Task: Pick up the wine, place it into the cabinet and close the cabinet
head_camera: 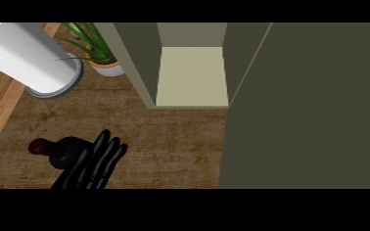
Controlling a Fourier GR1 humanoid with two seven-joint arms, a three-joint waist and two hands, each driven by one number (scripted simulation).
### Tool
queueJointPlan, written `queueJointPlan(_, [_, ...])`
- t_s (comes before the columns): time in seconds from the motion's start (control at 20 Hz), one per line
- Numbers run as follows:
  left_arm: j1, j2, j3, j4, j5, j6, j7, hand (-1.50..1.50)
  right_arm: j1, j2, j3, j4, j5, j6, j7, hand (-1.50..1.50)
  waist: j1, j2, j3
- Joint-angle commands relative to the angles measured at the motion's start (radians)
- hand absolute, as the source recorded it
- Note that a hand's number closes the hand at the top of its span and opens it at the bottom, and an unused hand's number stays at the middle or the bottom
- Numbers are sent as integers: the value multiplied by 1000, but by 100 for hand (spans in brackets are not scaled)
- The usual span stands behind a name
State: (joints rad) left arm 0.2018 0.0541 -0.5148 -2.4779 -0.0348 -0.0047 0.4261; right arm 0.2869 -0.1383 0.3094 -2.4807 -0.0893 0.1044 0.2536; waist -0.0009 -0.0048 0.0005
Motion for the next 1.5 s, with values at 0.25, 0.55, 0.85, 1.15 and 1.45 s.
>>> queueJointPlan(0.25, [59, 6, -196, -167, -164, 95, 92, -150, 45, -1, 44, -171, 5, -33, 103, -150, 7, -7, 0])
queueJointPlan(0.55, [35, 35, -209, -167, -199, 146, 123, -150, 32, -30, 9, -213, -16, -45, 144, -150, 8, -9, 0])
queueJointPlan(0.85, [37, 59, -238, -196, -237, 202, 125, -150, -13, -27, 15, -159, 4, -66, 132, -150, 17, -10, 1])
queueJointPlan(1.15, [27, 117, -158, -249, -194, 228, 167, -150, 0, -32, 62, -211, 28, -94, 164, -150, 12, -11, 0])
queueJointPlan(1.45, [44, 167, -61, -217, -137, 246, 103, -150, 19, -46, 102, -227, 58, -107, 170, -150, 5, -8, -2])
